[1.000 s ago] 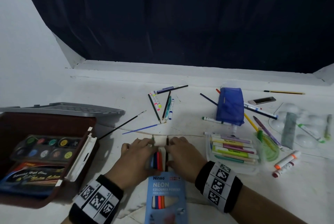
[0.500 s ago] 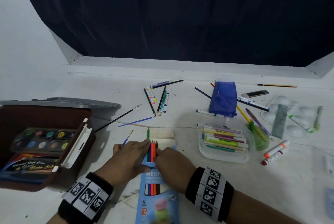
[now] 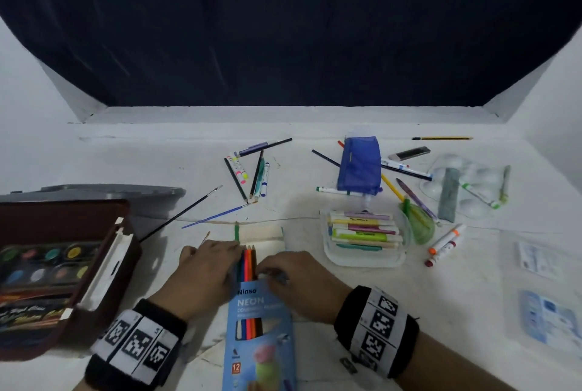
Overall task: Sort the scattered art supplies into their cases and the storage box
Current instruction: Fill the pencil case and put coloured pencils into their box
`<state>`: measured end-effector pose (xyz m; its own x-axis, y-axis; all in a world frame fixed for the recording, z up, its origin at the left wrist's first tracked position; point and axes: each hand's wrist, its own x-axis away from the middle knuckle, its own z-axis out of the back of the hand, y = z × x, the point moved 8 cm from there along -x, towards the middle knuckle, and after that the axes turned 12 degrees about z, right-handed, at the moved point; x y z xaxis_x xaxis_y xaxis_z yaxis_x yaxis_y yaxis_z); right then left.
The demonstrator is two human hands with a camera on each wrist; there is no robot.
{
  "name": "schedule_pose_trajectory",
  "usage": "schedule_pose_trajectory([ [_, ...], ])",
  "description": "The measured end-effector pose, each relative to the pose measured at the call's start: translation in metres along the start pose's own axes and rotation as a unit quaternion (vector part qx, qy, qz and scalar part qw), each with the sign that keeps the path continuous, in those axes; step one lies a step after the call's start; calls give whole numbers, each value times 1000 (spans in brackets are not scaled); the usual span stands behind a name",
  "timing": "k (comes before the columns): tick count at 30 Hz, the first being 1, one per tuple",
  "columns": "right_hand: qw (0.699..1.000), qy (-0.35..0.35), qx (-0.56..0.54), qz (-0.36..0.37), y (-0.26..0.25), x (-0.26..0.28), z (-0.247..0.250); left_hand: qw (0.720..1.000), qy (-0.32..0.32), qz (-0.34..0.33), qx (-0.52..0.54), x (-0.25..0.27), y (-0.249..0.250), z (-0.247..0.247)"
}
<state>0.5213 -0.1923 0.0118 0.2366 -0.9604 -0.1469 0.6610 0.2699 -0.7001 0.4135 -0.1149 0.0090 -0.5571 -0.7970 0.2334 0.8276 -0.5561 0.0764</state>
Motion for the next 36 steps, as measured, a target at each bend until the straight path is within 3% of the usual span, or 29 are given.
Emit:
schedule_pose_trajectory([
  [5, 996, 87, -22, -17, -3, 15, 26, 993, 43, -58, 91, 5, 11, 14],
  [9, 984, 168, -32, -47, -1, 33, 47, 964, 87, -125, 220, 6, 31, 32],
  [14, 956, 274, -30, -100, 10, 72, 77, 924, 31, -143, 354, 5, 56, 31],
  [18, 944, 306, -2, -120, 19, 102, 105, 915, 35, -146, 374, 0, 69, 35],
  [25, 949, 254, 155, -108, 59, 127, 172, 937, 50, -140, 318, -56, 112, 72],
  [28, 956, 180, 187, -138, 97, 132, 192, 965, 9, -117, 235, -102, 142, 67],
  [31, 964, 67, 221, -134, 126, 133, 203, 992, -29, -94, 81, -142, 173, 59],
  [36, 958, -43, 222, -175, 183, 138, 223, 994, -69, -48, -63, -190, 206, 48],
])
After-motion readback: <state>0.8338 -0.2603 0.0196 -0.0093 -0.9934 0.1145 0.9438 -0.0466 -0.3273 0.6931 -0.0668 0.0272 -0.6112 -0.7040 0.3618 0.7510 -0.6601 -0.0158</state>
